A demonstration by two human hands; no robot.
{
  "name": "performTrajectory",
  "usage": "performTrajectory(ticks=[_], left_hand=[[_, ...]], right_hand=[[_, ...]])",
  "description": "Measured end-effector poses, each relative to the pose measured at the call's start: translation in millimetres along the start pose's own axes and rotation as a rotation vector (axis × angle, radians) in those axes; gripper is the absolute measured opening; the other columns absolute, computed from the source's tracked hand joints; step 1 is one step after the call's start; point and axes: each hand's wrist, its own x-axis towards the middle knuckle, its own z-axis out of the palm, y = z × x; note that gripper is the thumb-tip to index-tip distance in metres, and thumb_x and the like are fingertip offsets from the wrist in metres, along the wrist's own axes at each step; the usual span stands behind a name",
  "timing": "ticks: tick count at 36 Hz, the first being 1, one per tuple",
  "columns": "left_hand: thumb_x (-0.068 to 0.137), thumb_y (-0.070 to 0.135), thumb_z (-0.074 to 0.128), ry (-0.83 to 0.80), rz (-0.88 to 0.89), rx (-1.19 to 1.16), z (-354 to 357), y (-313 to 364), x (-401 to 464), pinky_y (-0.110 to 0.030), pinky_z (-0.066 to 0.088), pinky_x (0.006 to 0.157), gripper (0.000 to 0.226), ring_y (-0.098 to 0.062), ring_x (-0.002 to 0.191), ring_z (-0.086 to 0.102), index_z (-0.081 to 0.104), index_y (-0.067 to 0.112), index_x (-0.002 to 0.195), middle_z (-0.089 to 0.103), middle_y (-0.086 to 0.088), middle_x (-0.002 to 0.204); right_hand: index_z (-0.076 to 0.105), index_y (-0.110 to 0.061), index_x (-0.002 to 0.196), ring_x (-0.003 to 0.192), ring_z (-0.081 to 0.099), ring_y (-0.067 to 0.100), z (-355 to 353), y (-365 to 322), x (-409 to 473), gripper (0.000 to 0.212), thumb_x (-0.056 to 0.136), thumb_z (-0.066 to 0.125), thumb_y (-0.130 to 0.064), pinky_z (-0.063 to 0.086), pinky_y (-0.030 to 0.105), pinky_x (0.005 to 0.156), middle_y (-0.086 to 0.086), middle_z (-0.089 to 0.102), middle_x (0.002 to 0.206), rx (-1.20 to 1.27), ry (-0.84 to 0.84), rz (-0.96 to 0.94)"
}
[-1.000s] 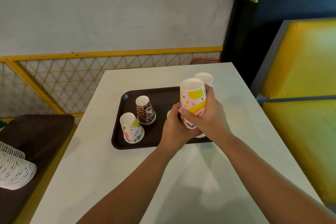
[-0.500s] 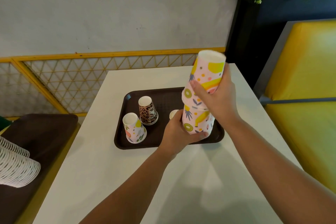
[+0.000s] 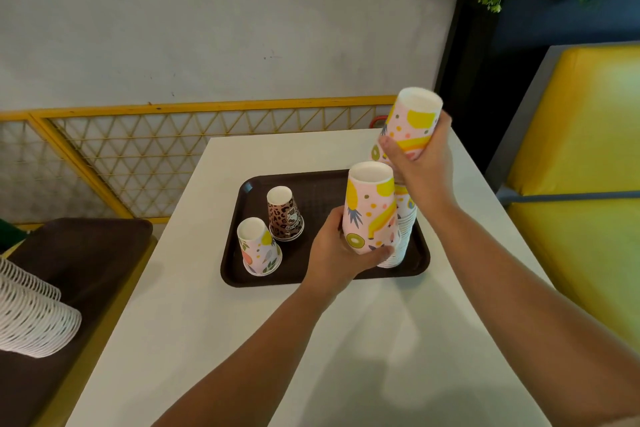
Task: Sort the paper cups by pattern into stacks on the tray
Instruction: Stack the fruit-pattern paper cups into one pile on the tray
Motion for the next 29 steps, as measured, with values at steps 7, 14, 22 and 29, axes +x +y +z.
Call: performTrajectory(ticks=[7,14,22,29], left_hand=[[0.063,0.021,0.09,0.067,0.091,-0.042,-0.5,10.3,4.2,-0.039,0.056,0.092,0.067,-0.01,0.106,0.065,0.053,0.025,0.118,0.068,0.007,0.114],[0.049,0.046,0.084,0.098,0.241,-0.066,-1.5,44.2,24.9,-0.043,0.056,0.089,0.077,-0.014,0.101,0.068,0.056,0.021,0.116,0.071,0.003,0.108],[0.055,0.044,0.08,0.067,0.432,-0.01,-6.7,85.8,47.1,-0.019,0.054,0.084,0.069,0.001,0.099,0.064,0.051,0.035,0.117,0.066,0.016,0.106],[0.082,0.063,0.053,0.084,0.362,-0.187,-6.8,82.3,46.4,-0.019,0.039,0.1,0.067,-0.005,0.127,0.047,0.044,0.025,0.135,0.051,0.007,0.14]], right_hand=[[0.03,-0.018,0.138,0.12,0.039,0.003,-5.1,12.2,-22.8,0.067,0.083,0.061,-0.042,0.028,-0.009,0.08,0.0,0.04,0.139,-0.118,0.03,-0.038],[0.035,-0.014,0.133,0.115,0.049,0.002,-15.7,-20.6,-26.9,0.066,0.081,0.059,-0.047,0.042,0.003,0.081,-0.005,0.046,0.13,-0.03,-0.085,-0.261],[0.028,-0.021,0.136,0.097,0.058,-0.008,-19.1,-48.5,-6.7,0.073,0.078,0.071,-0.03,0.05,0.01,0.072,-0.023,0.051,0.109,0.06,-0.095,-0.23],[0.026,-0.017,0.13,0.098,0.058,-0.006,-28.8,-61.2,9.6,0.065,0.081,0.069,-0.019,0.049,0.011,0.074,-0.02,0.051,0.109,0.144,0.066,-0.304]])
